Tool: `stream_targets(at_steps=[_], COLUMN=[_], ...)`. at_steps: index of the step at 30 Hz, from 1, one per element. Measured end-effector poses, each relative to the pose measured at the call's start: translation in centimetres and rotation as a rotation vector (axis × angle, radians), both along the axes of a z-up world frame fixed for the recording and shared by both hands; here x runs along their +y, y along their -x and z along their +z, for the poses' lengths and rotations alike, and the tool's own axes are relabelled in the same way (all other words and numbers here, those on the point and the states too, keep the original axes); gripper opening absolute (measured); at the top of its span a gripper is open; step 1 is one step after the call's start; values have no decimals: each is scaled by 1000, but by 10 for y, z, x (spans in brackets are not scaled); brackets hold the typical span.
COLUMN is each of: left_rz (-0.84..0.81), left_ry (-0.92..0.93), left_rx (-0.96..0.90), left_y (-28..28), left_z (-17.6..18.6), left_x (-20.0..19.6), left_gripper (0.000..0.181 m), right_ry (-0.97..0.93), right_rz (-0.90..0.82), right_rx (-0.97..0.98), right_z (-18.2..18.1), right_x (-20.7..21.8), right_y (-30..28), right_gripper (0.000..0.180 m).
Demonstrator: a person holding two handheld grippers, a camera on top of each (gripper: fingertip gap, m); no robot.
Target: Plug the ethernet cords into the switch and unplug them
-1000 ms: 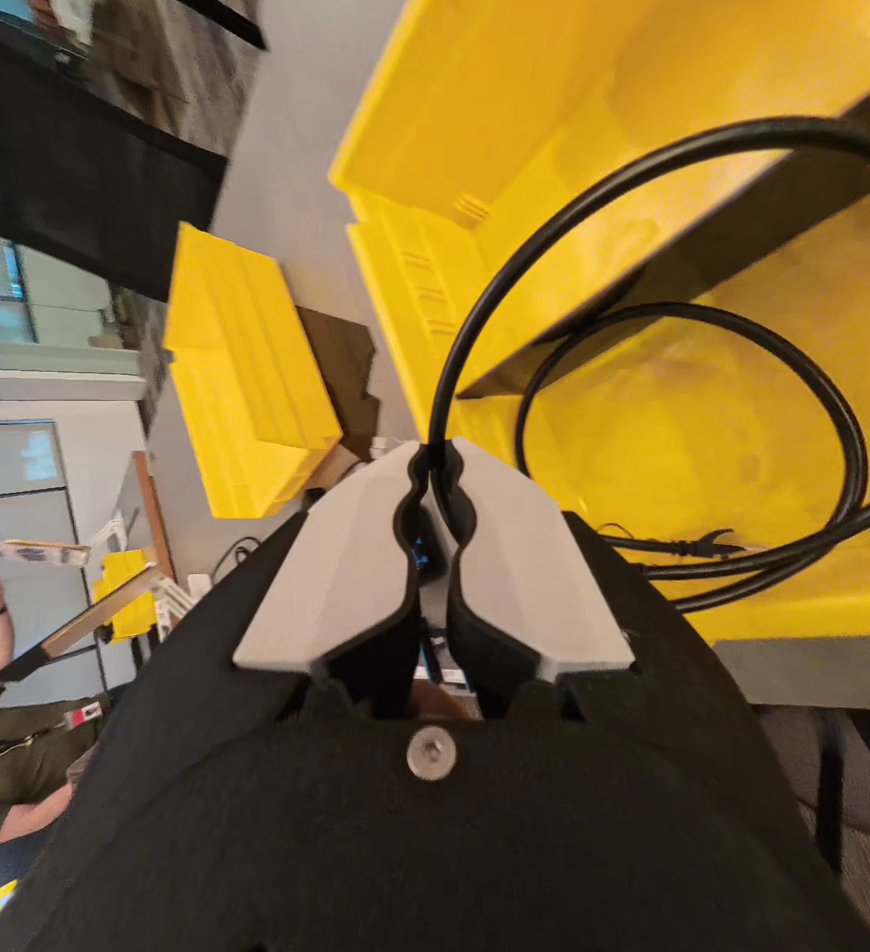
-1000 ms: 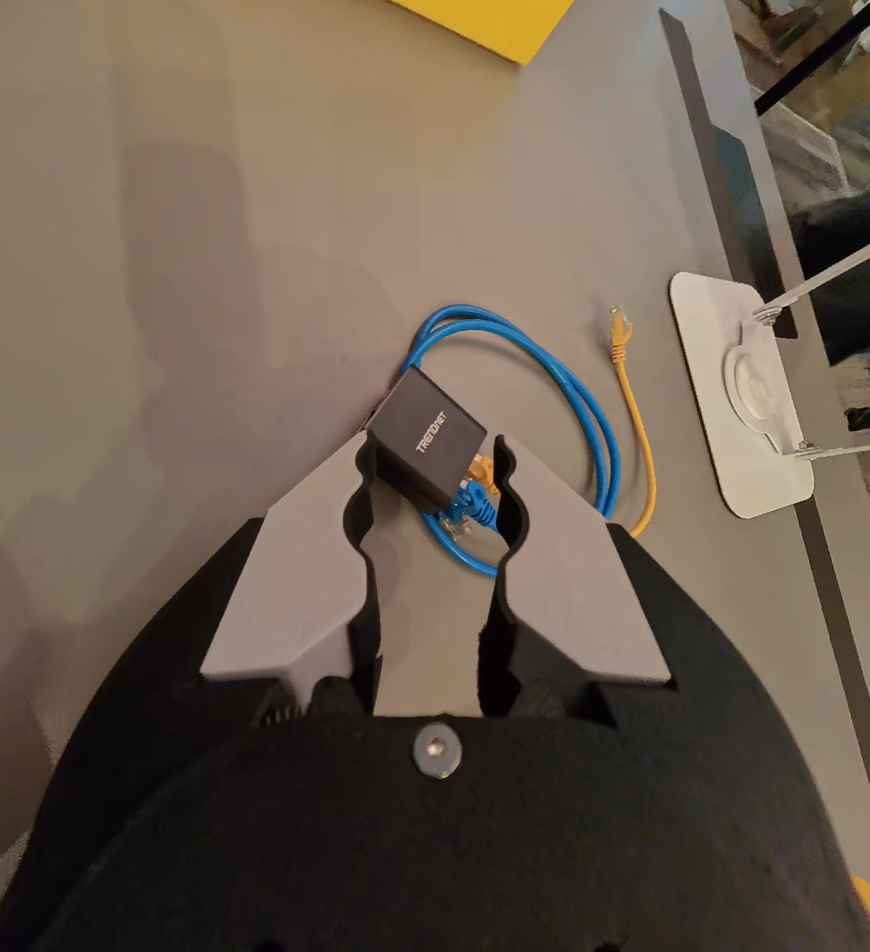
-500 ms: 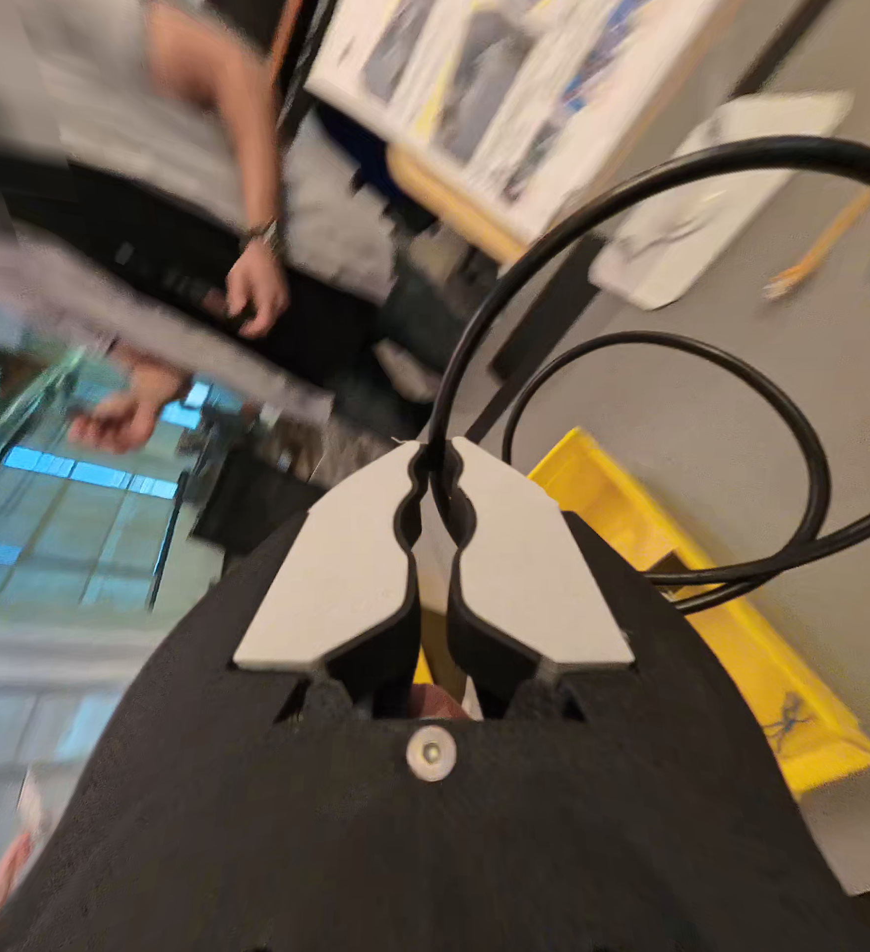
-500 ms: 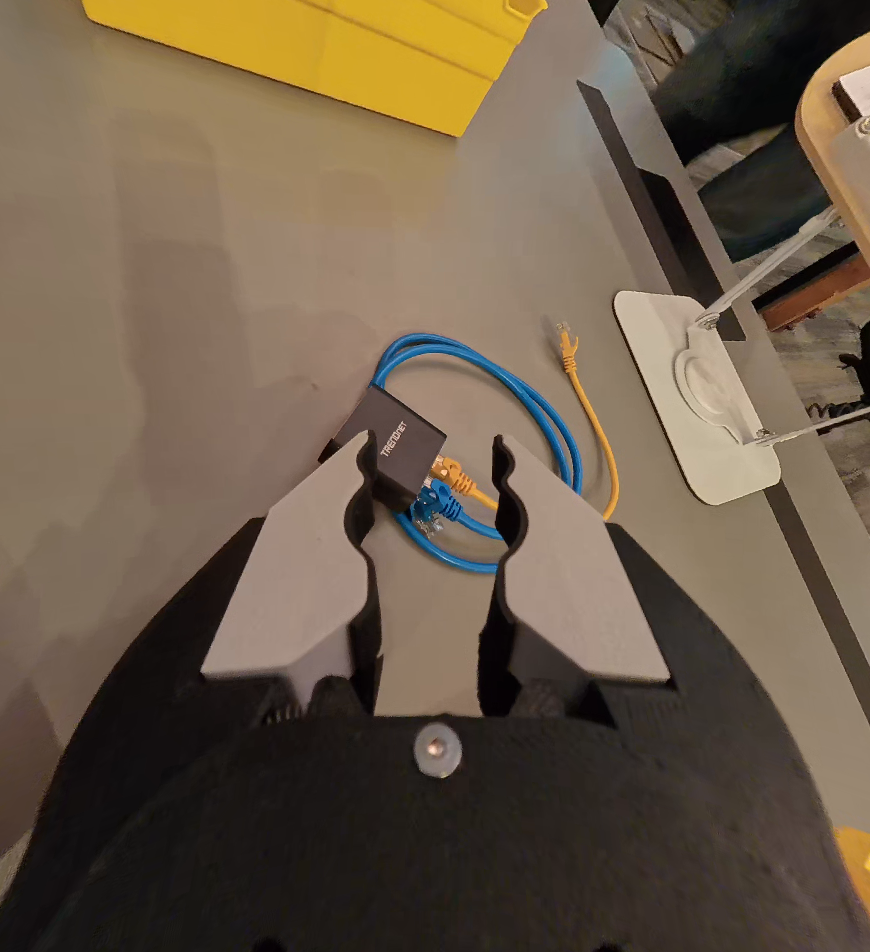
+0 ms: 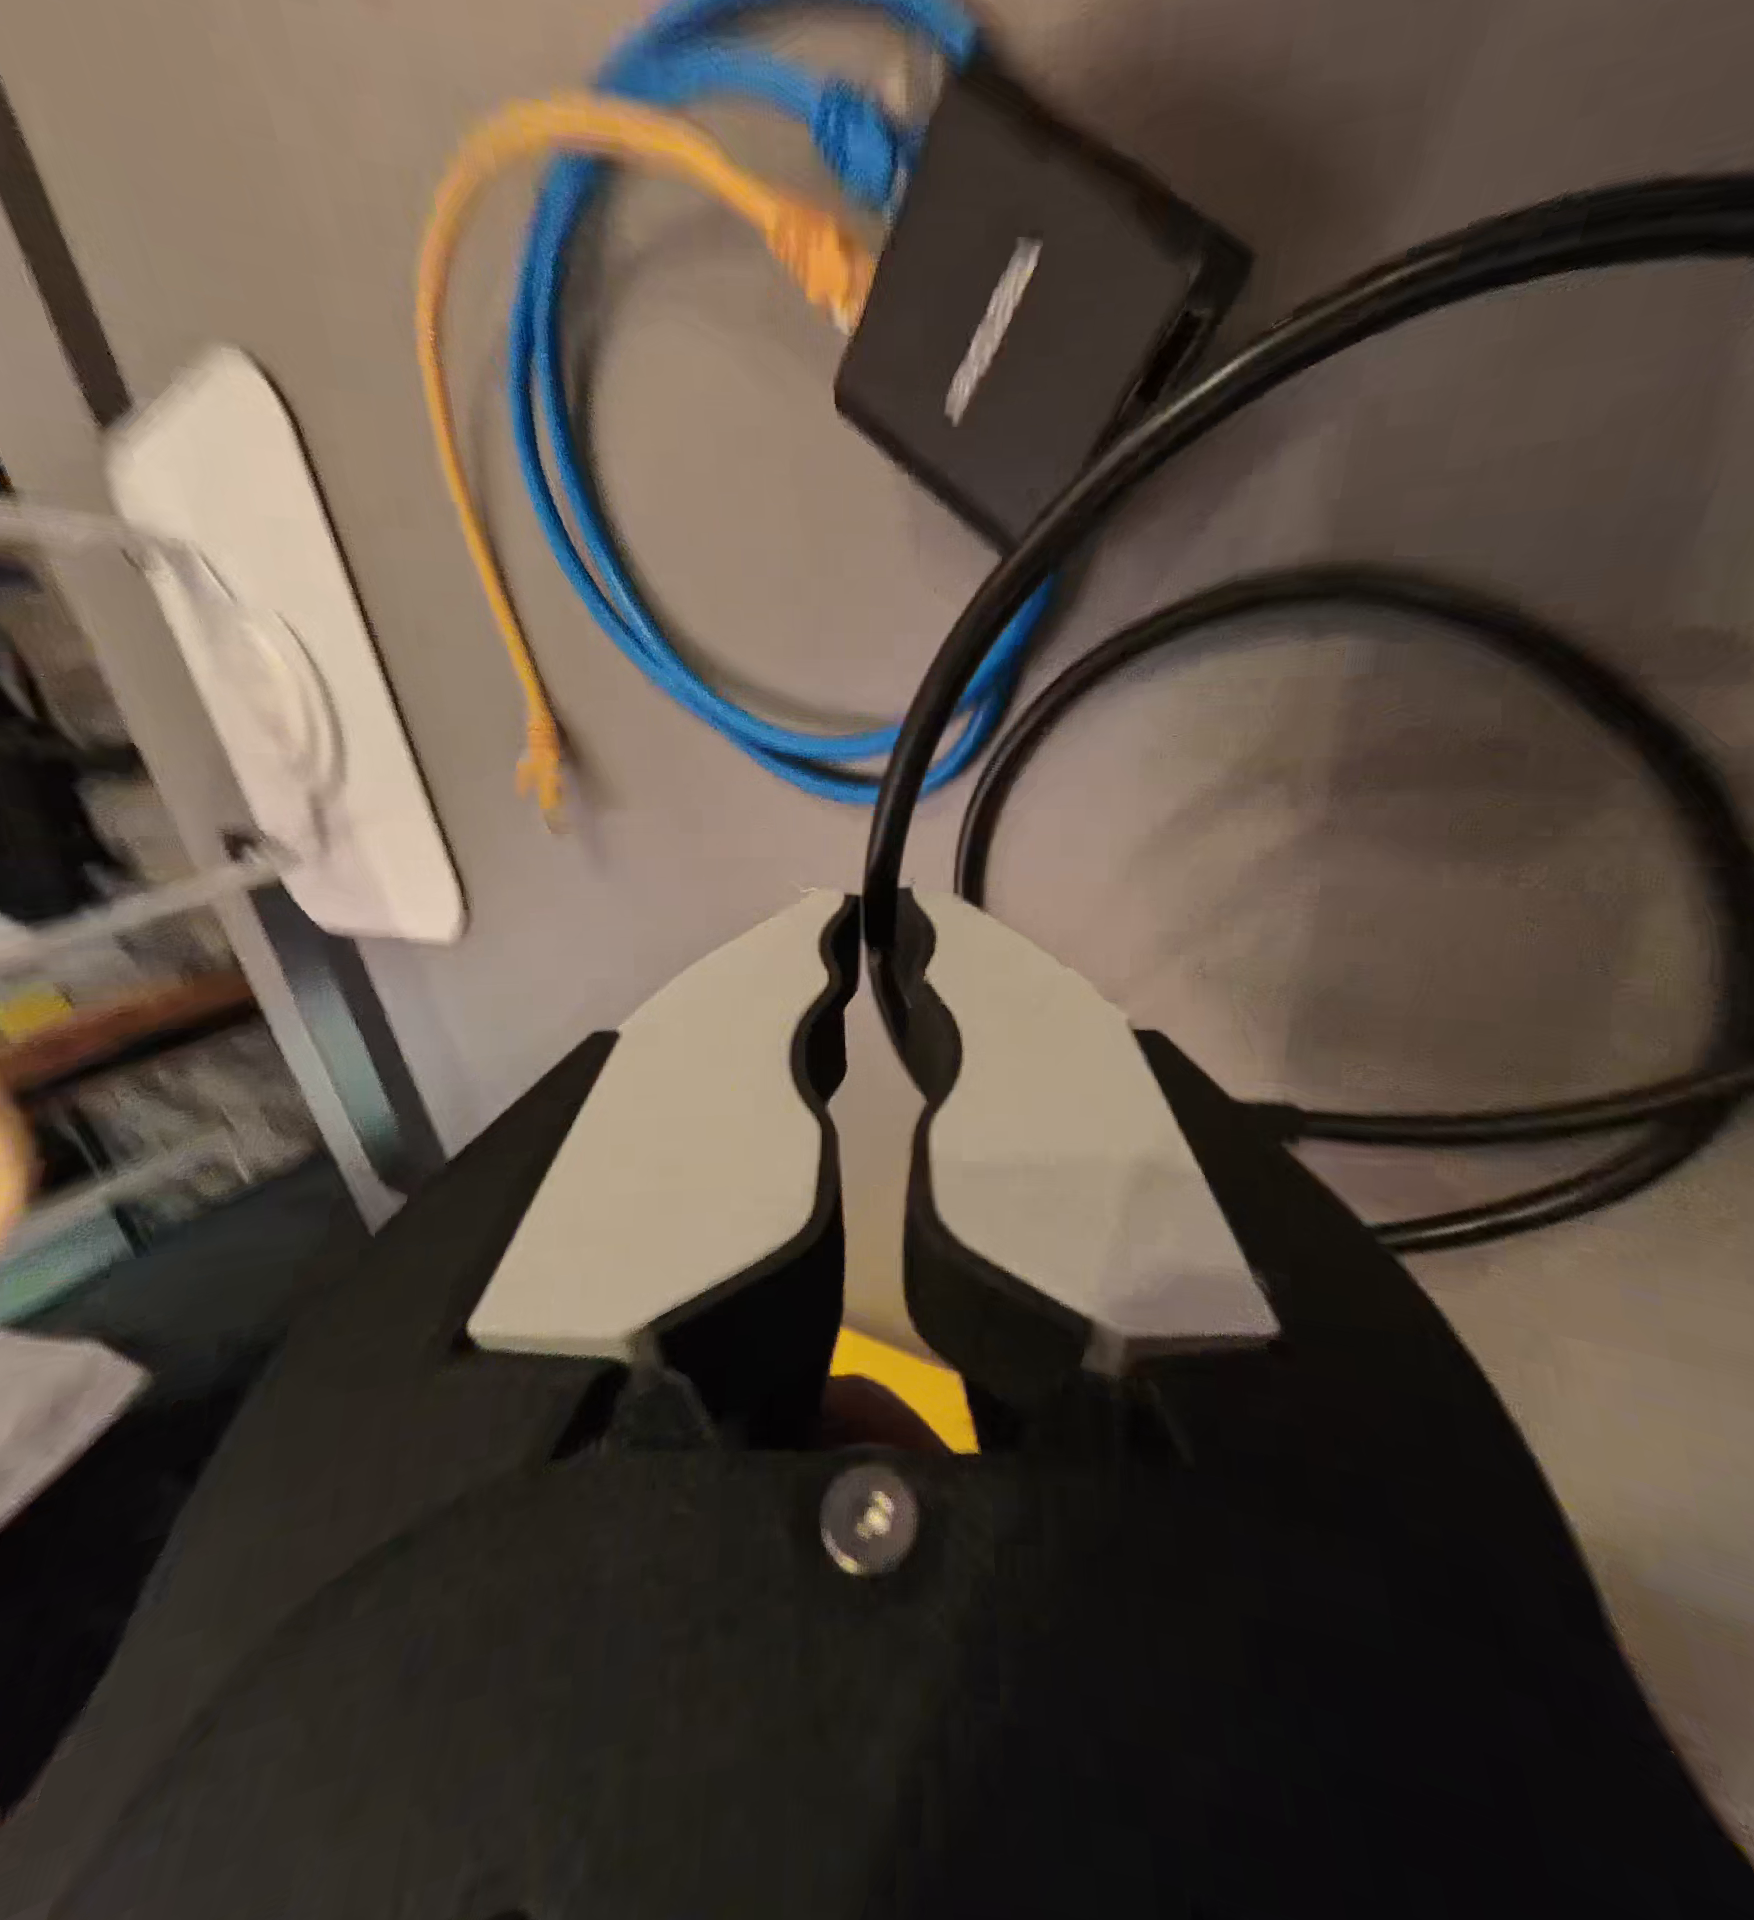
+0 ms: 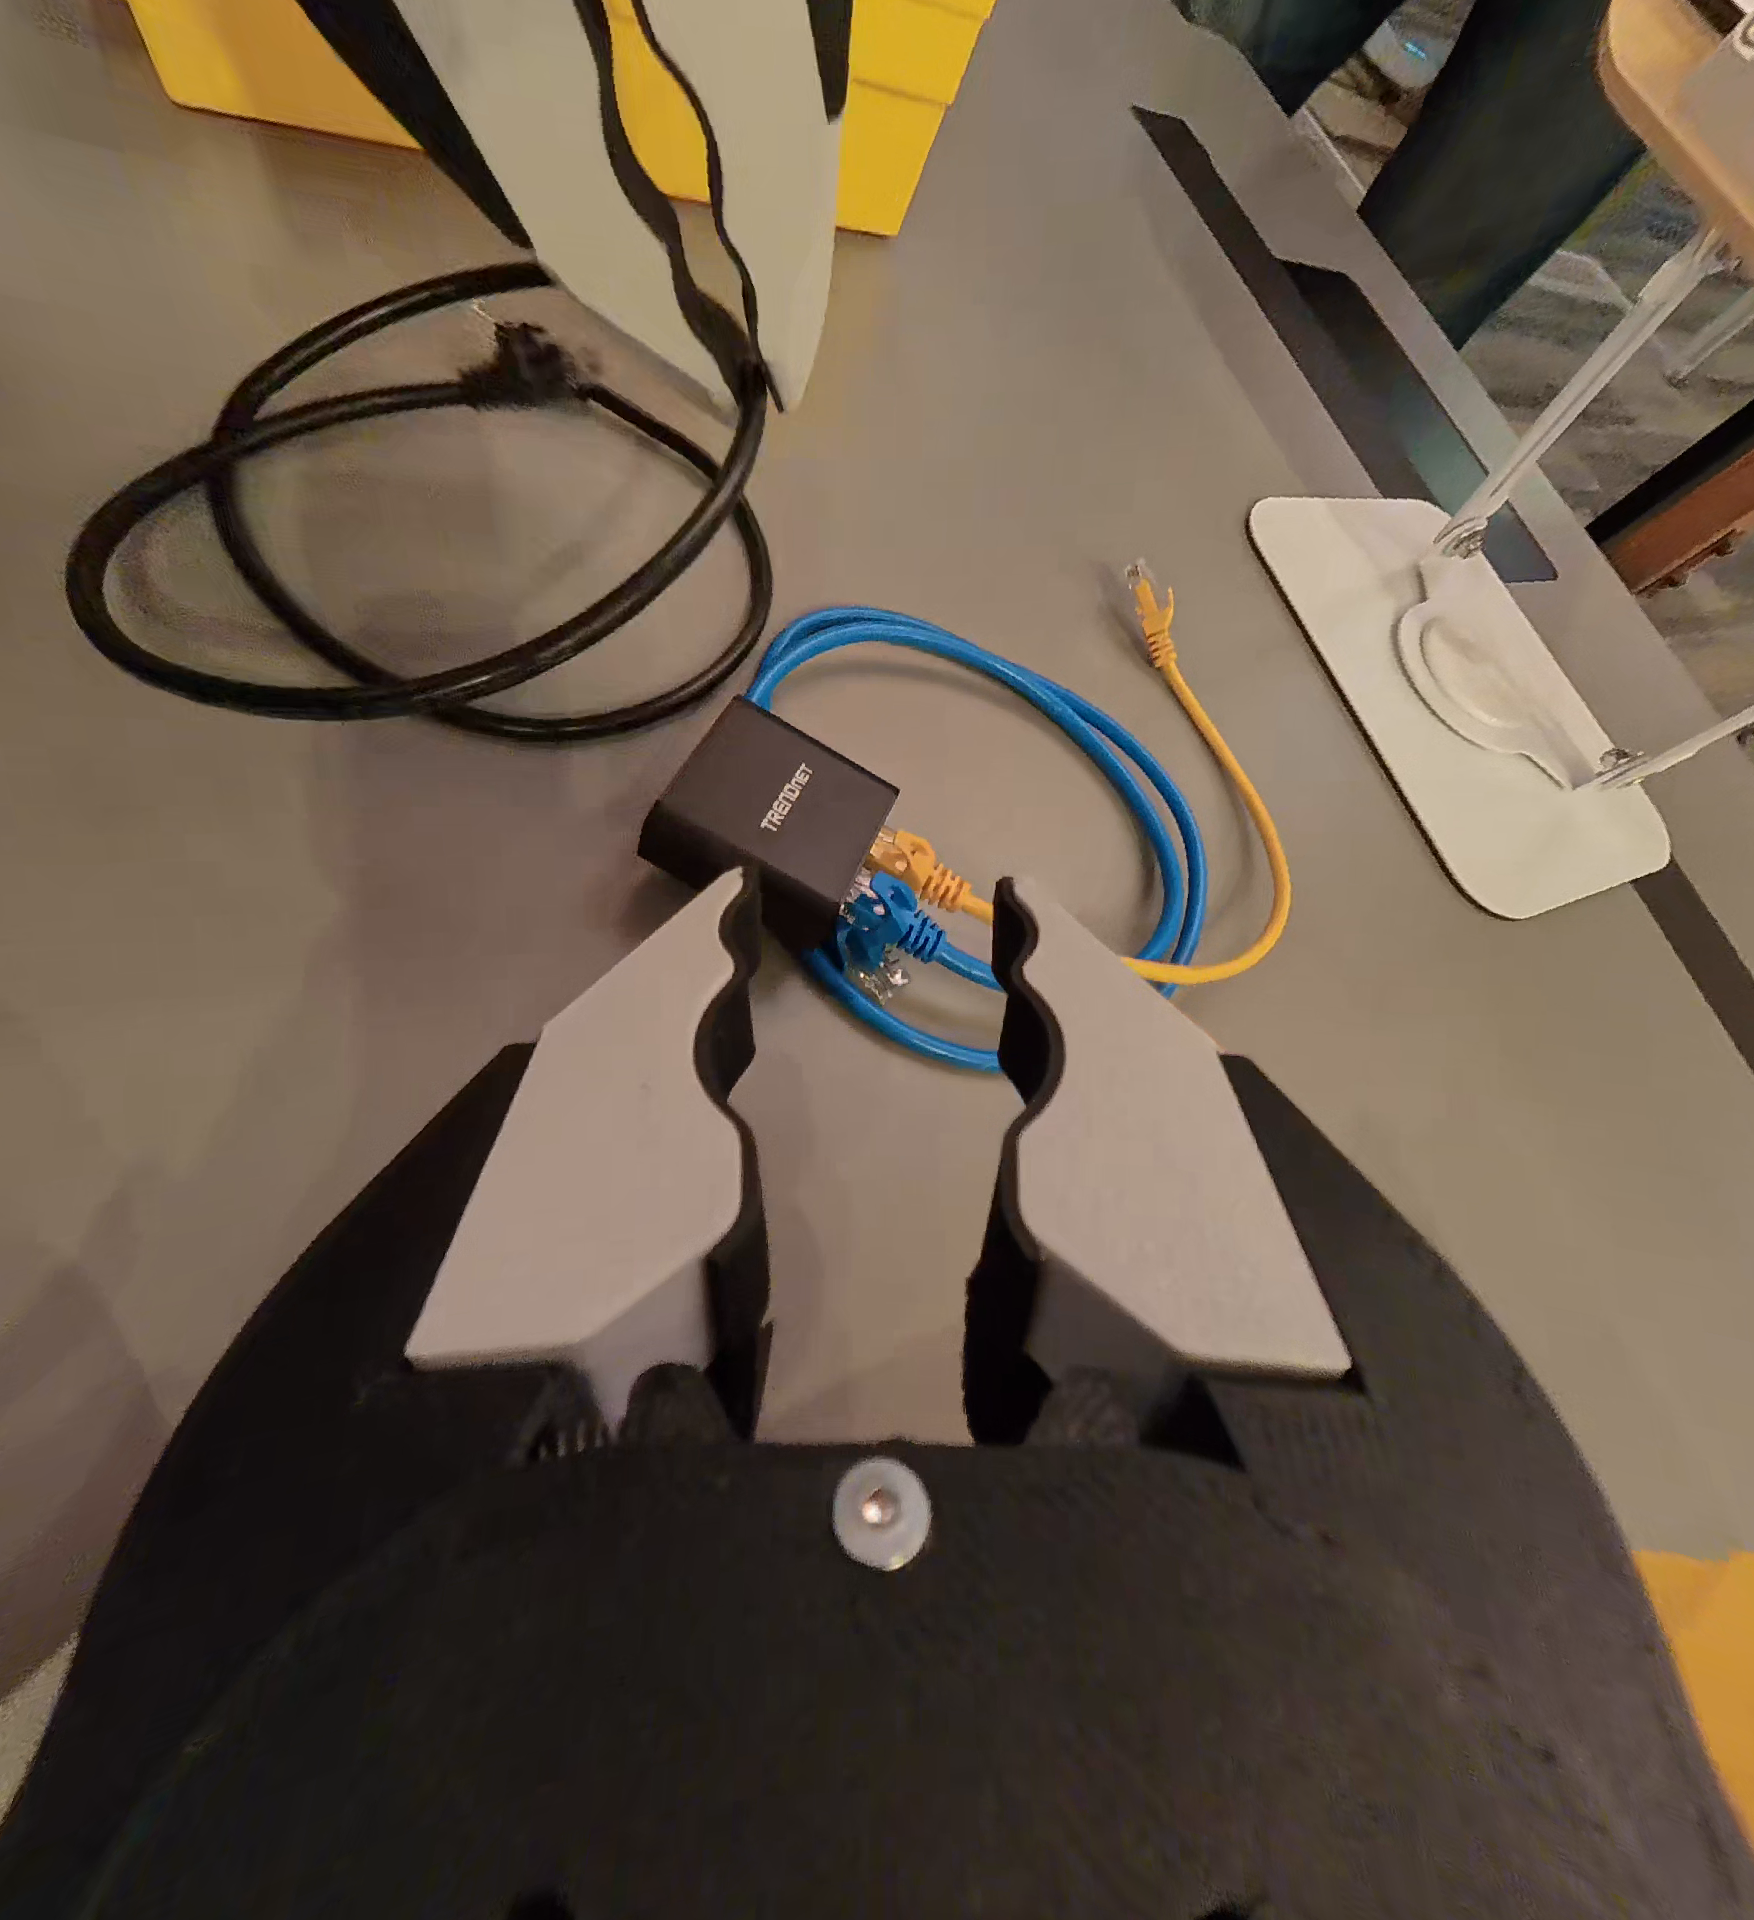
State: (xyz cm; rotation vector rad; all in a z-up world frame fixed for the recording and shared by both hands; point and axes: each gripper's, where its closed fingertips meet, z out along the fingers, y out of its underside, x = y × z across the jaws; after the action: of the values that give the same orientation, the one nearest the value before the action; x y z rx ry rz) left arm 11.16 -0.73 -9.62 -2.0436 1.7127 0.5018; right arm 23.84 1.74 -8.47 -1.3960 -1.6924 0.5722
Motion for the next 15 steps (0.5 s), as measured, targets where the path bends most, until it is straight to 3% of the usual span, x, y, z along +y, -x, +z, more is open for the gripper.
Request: stream_targets(at_steps=[2,6,10,15], left_rz=[110,330,526,653], left_ry=[-35,-102,-169,-95], left_rx=[42,-103,-284,-422], left_y=[18,43,58,40], left_z=[-3,24,44,0], left_x=[6,-7,-37,-69], left_gripper=[20,36,29,20], right_ry=[10,20,29,33], right_rz=[-3,-3,2,24], right_rx=[-1,5,18,27], right_z=[-2,-4,-3,0], right_x=[1,2,2,-3], right_y=[-1,-1,1,10], right_gripper=[44,44,44,44])
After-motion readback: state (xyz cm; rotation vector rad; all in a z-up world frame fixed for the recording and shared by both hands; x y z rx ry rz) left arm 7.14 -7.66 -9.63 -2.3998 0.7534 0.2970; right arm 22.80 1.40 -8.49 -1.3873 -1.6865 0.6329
